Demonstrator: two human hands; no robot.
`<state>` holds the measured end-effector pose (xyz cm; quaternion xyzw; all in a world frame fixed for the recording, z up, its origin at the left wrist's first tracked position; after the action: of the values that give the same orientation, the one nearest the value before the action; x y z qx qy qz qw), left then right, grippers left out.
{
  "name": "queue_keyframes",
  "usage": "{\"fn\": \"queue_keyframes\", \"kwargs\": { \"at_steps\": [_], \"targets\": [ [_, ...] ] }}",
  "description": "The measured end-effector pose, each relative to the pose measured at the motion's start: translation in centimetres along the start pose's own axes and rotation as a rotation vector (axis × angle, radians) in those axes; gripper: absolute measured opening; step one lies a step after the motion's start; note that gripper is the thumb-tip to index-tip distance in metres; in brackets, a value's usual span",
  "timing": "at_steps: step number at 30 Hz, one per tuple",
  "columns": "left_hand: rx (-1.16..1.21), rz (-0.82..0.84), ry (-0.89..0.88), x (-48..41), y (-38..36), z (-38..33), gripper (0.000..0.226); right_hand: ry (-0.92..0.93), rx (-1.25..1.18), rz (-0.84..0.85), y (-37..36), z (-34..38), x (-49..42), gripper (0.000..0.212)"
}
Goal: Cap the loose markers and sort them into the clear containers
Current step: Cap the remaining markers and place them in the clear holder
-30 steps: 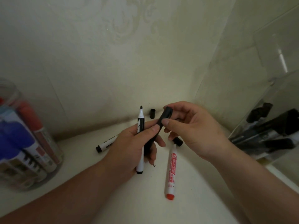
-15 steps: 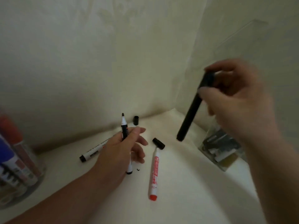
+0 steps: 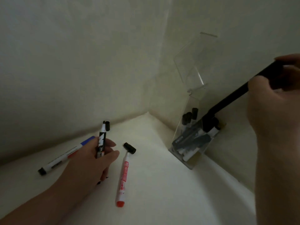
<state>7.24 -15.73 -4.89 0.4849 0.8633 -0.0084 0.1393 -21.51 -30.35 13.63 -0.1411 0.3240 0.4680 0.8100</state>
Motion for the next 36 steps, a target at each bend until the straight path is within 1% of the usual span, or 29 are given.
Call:
{"fn": "queue_keyframes", "kwargs": {
  "at_steps": [2, 4, 5, 6, 7, 8, 9, 11, 12, 13, 14, 15, 16, 17, 18, 19, 20, 21, 23, 25, 26, 28, 31, 33, 35, 36],
  "targets": [
    [-0.060, 0.027, -0.005, 0.1, 0.0, -0.2, 0.010, 0.017, 0.055, 0.169, -0.9, 0.2, 0.9, 0.025],
    [-0.079, 0.035, 0.000, 0.1, 0.0, -0.3, 0.013, -0.010, 0.299, 0.434, -2.2, -0.5, 2.2, 0.007],
    [-0.080, 0.037, 0.003, 0.1, 0.1, -0.4, 0.015, -0.007, 0.419, 0.564, -2.6, -1.1, 2.9, 0.008],
    [-0.082, 0.040, 0.010, 0.2, 0.1, -0.5, 0.017, 0.003, 0.486, 0.651, -2.8, -1.9, 3.2, 0.015],
    [-0.081, 0.040, 0.018, 0.2, 0.1, -0.6, 0.018, 0.026, 0.504, 0.700, -2.9, -2.3, 3.4, 0.021],
    [-0.077, 0.034, 0.026, 0.3, 0.1, -0.8, 0.016, 0.061, 0.490, 0.705, -3.0, -2.4, 3.5, 0.025],
    [-0.072, 0.028, 0.029, 0.4, 0.1, -1.0, 0.014, 0.117, 0.444, 0.668, -3.0, -2.4, 3.5, 0.026],
    [-0.071, 0.021, 0.025, 0.4, 0.0, -1.4, 0.011, 0.259, 0.313, 0.494, -2.9, -2.1, 3.7, 0.021],
    [-0.079, 0.015, 0.022, 0.5, 0.0, -1.6, 0.013, 0.311, 0.245, 0.397, -2.8, -1.4, 4.5, 0.020],
    [-0.094, 0.009, 0.020, 0.5, 0.1, -1.7, 0.018, 0.355, 0.173, 0.350, -2.8, -0.4, 5.5, 0.019],
    [-0.123, 0.000, 0.020, 0.6, 0.2, -1.7, 0.022, 0.435, 0.119, 0.360, -3.0, 0.7, 6.9, 0.018],
    [-0.162, -0.007, 0.021, 0.6, 0.3, -1.8, 0.025, 0.522, 0.094, 0.437, -3.6, 1.7, 8.4, 0.017],
    [-0.199, -0.012, 0.022, 0.6, 0.5, -1.8, 0.027, 0.557, 0.121, 0.592, -4.7, 2.3, 9.9, 0.016],
    [-0.233, -0.016, 0.019, 0.6, 0.6, -1.9, 0.029, 0.519, 0.202, 0.801, -6.3, 2.3, 11.2, 0.015],
    [-0.268, -0.018, 0.012, 0.7, 0.6, -2.2, 0.031, 0.436, 0.337, 1.009, -8.2, 2.1, 12.4, 0.016],
    [-0.319, -0.010, 0.006, 0.8, 0.7, -2.5, 0.034, 0.357, 0.487, 1.157, -10.1, 1.4, 13.5, 0.020],
    [-0.395, 0.016, 0.003, 0.9, 0.6, -2.9, 0.036, 0.296, 0.594, 1.236, -11.8, 0.4, 14.2, 0.025],
    [-0.486, 0.063, 0.008, 1.1, 0.5, -3.3, 0.039, 0.245, 0.639, 1.273, -13.1, -0.4, 14.5, 0.029],
    [-0.625, 0.176, 0.038, 1.6, -0.1, -4.0, 0.048, 0.157, 0.644, 1.291, -14.8, -1.2, 14.8, 0.030],
    [-0.682, 0.261, 0.076, 1.9, -0.8, -4.4, 0.057, 0.074, 0.637, 1.312, -15.6, -1.9, 14.8, 0.026],
    [-0.719, 0.288, 0.083, 2.0, -1.1, -4.6, 0.058, 0.045, 0.643, 1.323, -15.7, -2.2, 14.9, 0.022],
    [-0.815, 0.320, 0.056, 1.8, -1.3, -4.6, 0.052, 0.027, 0.670, 1.332, -15.9, -2.3, 15.1, 0.017],
    [-0.878, 0.334, -0.014, 1.4, -0.9, -4.2, 0.032, 0.076, 0.703, 1.337, -15.7, -2.3, 15.1, 0.016],
    [-0.882, 0.322, 0.007, 1.3, -0.2, -3.6, 0.021, 0.119, 0.716, 1.312, -15.5, -2.3, 15.1, 0.018],
    [-0.787, 0.243, 0.043, 1.1, 0.9, -3.6, 0.016, 0.117, 0.705, 1.298, -15.2, -2.5, 15.1, 0.019],
    [-0.647, 0.166, 0.054, 0.8, 1.5, -3.6, 0.015, 0.110, 0.701, 1.303, -15.0, -2.6, 15.1, 0.020]
  ]
}}
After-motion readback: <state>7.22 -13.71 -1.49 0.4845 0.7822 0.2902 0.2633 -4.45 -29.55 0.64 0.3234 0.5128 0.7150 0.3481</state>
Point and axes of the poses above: each hand's wrist, its own x-axis away from the middle knuckle, its own y-axis out of the back of the hand, z = x × y, the point moved 2 cm from there along -x, towards the middle knuckle, and after that the axes turned 13 degrees about -y, right-handed, at the moved point
